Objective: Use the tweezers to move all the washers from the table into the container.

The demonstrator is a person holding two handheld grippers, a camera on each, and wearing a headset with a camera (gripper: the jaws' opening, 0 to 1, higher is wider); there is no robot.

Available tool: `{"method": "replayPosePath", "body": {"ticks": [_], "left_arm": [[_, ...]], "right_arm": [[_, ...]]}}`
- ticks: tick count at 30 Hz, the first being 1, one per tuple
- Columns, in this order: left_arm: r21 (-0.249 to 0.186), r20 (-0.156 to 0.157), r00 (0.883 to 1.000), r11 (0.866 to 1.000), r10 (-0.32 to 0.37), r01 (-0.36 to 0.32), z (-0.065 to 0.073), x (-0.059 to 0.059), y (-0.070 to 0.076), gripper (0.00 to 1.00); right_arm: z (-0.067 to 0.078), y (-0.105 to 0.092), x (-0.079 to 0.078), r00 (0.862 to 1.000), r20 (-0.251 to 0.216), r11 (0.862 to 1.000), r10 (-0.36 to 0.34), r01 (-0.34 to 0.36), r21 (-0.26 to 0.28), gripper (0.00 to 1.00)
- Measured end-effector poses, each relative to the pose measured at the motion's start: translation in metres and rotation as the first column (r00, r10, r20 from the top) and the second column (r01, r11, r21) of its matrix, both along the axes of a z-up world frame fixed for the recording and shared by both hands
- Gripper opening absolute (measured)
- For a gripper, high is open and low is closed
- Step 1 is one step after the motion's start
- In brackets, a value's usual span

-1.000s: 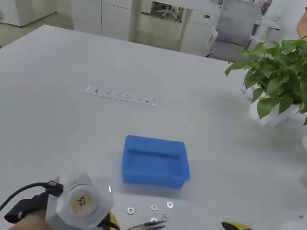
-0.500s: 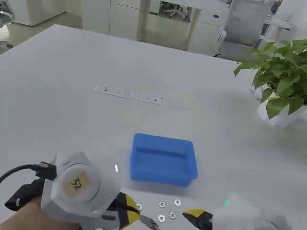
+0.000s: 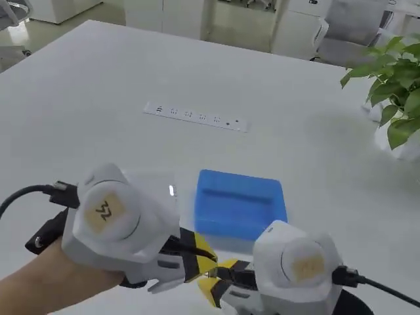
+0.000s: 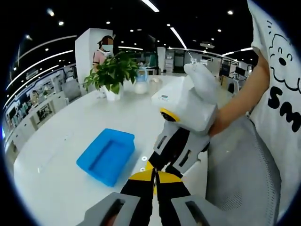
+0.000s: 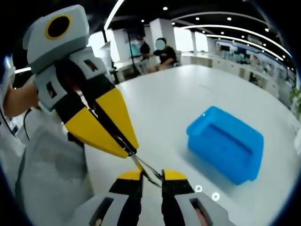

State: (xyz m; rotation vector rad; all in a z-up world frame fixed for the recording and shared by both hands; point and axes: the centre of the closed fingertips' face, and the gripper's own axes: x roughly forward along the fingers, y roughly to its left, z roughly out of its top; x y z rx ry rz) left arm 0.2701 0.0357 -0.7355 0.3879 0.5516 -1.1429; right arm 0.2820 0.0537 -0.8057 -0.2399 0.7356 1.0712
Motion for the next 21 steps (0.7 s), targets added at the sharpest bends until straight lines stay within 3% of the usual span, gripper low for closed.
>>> {"method": "replayPosePath", "body": {"ticks": [5,12,21], "left_arm": [[0.011,0.005,1.000,1.000,0.009,-0.009,-0.004,0.009,0.003,0.00],[0.040,0.012,1.000,0.999,-0.006,0.005,-0.010,0.014,0.001,0.00],[0.067,0.020,1.000,0.998,-0.019,0.018,-0.015,0.018,0.001,0.00]], "right_arm": [[-0.004,0.002,0.008,1.000,0.000,1.000,0.003,-0.003,0.005,0.12],[-0.011,0.002,0.013,1.000,-0.021,1.000,-0.009,0.010,0.010,0.12],[-0.016,0.001,0.017,1.000,-0.012,1.000,-0.003,0.003,-0.008,0.13]]}}
